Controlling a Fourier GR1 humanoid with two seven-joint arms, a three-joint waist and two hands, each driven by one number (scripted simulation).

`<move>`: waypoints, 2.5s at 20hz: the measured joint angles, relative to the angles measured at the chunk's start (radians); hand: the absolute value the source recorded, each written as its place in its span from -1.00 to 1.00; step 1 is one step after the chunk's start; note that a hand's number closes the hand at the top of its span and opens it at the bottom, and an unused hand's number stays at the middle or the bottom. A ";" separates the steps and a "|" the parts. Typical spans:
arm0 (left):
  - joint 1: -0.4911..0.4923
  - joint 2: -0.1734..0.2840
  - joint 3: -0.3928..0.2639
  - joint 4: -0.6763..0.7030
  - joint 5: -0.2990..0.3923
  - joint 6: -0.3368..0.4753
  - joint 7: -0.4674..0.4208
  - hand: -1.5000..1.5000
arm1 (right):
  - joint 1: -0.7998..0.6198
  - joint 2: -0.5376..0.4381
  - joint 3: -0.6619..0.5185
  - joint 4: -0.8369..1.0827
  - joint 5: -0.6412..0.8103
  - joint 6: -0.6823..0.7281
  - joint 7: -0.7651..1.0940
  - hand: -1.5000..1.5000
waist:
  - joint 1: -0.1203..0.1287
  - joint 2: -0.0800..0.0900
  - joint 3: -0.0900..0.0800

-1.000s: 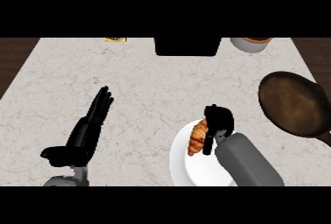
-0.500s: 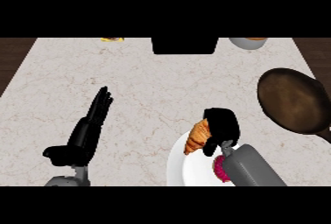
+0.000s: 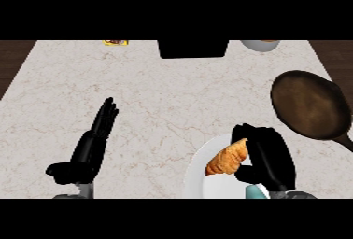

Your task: Pick the croissant from the plate and place it in the pan

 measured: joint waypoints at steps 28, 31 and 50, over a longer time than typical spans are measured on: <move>-0.048 -0.008 0.015 0.022 0.002 -0.043 -0.006 0.00 | -0.202 -0.099 -0.715 0.628 -0.429 -0.445 -0.601 1.00 | 0.050 0.017 0.002; -0.040 -0.002 0.015 0.014 0.010 -0.057 -0.005 0.00 | -0.313 -0.126 -0.781 0.814 -0.483 -0.469 -0.710 1.00 | 0.057 0.019 0.003; -0.089 -0.037 -0.020 0.025 -0.018 -0.048 0.016 0.00 | -0.627 -0.264 -0.821 1.519 -0.485 -0.142 -0.883 -1.00 | 0.101 0.040 0.007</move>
